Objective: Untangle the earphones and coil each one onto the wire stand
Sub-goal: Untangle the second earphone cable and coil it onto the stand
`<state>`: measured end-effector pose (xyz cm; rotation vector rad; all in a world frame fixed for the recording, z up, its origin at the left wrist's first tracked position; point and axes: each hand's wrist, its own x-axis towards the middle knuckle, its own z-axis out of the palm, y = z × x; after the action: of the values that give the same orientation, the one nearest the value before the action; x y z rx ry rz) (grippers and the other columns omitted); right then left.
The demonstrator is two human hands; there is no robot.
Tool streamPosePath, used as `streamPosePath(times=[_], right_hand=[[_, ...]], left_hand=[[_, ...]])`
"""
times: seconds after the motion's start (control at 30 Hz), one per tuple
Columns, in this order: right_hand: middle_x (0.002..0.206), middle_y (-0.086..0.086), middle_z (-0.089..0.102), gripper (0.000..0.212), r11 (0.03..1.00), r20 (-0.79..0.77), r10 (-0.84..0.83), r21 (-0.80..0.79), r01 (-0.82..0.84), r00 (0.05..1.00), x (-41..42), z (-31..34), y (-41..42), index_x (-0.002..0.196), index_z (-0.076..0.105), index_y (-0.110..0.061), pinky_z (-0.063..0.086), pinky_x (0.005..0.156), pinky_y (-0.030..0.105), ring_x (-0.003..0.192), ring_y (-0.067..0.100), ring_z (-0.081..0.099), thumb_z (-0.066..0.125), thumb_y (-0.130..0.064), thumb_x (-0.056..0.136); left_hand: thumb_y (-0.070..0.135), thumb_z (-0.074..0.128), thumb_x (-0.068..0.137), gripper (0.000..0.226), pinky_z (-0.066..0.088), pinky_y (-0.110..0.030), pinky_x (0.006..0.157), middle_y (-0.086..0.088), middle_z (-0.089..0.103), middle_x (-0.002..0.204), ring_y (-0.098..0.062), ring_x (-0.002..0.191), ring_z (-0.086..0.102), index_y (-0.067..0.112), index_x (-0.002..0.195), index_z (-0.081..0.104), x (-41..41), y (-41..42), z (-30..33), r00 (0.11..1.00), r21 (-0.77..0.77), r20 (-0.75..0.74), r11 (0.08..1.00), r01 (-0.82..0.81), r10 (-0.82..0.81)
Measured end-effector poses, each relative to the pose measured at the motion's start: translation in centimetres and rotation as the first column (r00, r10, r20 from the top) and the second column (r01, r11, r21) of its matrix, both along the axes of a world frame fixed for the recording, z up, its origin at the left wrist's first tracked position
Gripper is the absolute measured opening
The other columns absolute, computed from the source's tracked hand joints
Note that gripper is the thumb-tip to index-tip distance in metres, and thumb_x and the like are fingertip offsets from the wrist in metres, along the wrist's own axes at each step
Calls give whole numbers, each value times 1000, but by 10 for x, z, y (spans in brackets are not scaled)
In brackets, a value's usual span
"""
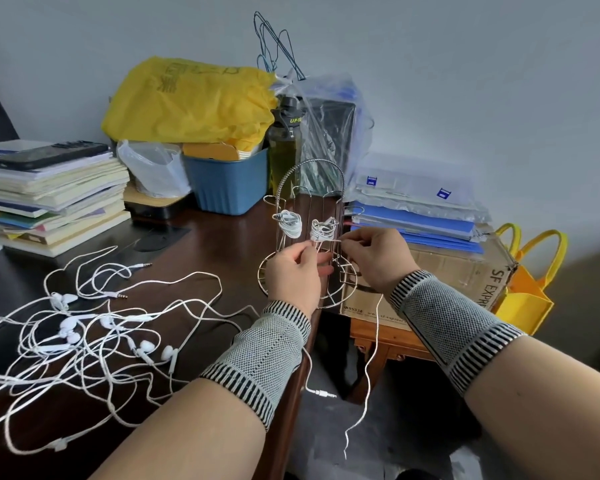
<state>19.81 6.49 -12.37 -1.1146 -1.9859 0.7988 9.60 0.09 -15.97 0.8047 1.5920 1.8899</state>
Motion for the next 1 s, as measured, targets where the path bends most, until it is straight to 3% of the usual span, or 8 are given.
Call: streamPosePath(times=[0.1, 0.2, 0.27, 0.37, 0.5, 0.67, 0.87, 1.0], right_hand=[[64, -10, 58, 16, 1000, -22, 17, -15, -17, 1000, -5, 1, 1, 89, 70, -20, 37, 45, 15, 43, 1, 44, 57, -11, 92], [68, -12, 58, 21, 1000, 25, 27, 2, -27, 999, -8, 3, 3, 86, 68, -24, 35, 47, 14, 49, 1, 45, 55, -9, 92], [68, -14, 56, 22, 999, 50, 32, 19, -33, 998, -8, 3, 5, 86, 68, -24, 35, 50, 15, 52, 1, 45, 55, -8, 92], [70, -16, 56, 22, 998, 89, 38, 48, -43, 995, -7, 3, 8, 89, 69, -24, 35, 51, 15, 52, 0, 46, 55, -8, 92], [68, -19, 53, 20, 994, 115, 40, 93, -51, 993, -7, 2, 9, 93, 71, -21, 32, 51, 13, 51, -1, 43, 54, -9, 93], [68, -18, 54, 20, 993, 121, 28, 111, -41, 992, -7, 1, 9, 95, 72, -19, 32, 50, 13, 50, -1, 43, 55, -10, 93], [84, -10, 62, 20, 987, 151, 12, 157, -36, 988, -6, 0, 7, 98, 73, -20, 33, 50, 11, 50, -2, 45, 55, -12, 93], [84, -9, 63, 22, 984, 170, -2, 176, -28, 986, -6, -1, 7, 98, 74, -21, 35, 51, 11, 52, -1, 49, 55, -12, 93]], left_hand=[[13, 58, 94, 26, 59, -28, 76, 1, 72, 90, -2, 73, 70, 7, 117, 68, -1, -1, -2, 993, -31, -112, 999, -36, 32], [17, 59, 90, 22, 60, -47, 76, -8, 74, 89, -30, 74, 70, 13, 108, 72, -1, -2, -2, 991, -89, -125, 995, 32, -43], [13, 58, 91, 19, 60, -44, 67, -10, 74, 88, -23, 62, 66, 13, 103, 72, -2, -1, -3, 986, -110, -145, 992, 63, -78], [10, 58, 93, 15, 58, -32, 63, -5, 74, 89, -15, 65, 68, 11, 101, 70, -2, 0, -3, 976, -128, -197, 990, 63, -88], [9, 59, 94, 12, 60, -45, 78, -5, 75, 87, -22, 79, 73, 16, 96, 69, -4, 0, -4, 974, -150, -182, 983, 109, -136], [5, 54, 96, 26, 56, -45, 80, -7, 71, 79, -22, 66, 66, 19, 77, 64, -4, -6, 1, 974, -168, -137, 973, 159, -183], [28, 63, 90, 22, 60, -42, 73, -2, 74, 71, -23, 73, 72, 23, 71, 73, -22, -7, 3, 901, -347, -375, 934, 84, -220], [41, 57, 91, 34, 42, -23, 52, 5, 62, 55, -15, 60, 60, 20, 70, 73, -25, -11, 12, 709, -439, -657, 895, -83, -257]])
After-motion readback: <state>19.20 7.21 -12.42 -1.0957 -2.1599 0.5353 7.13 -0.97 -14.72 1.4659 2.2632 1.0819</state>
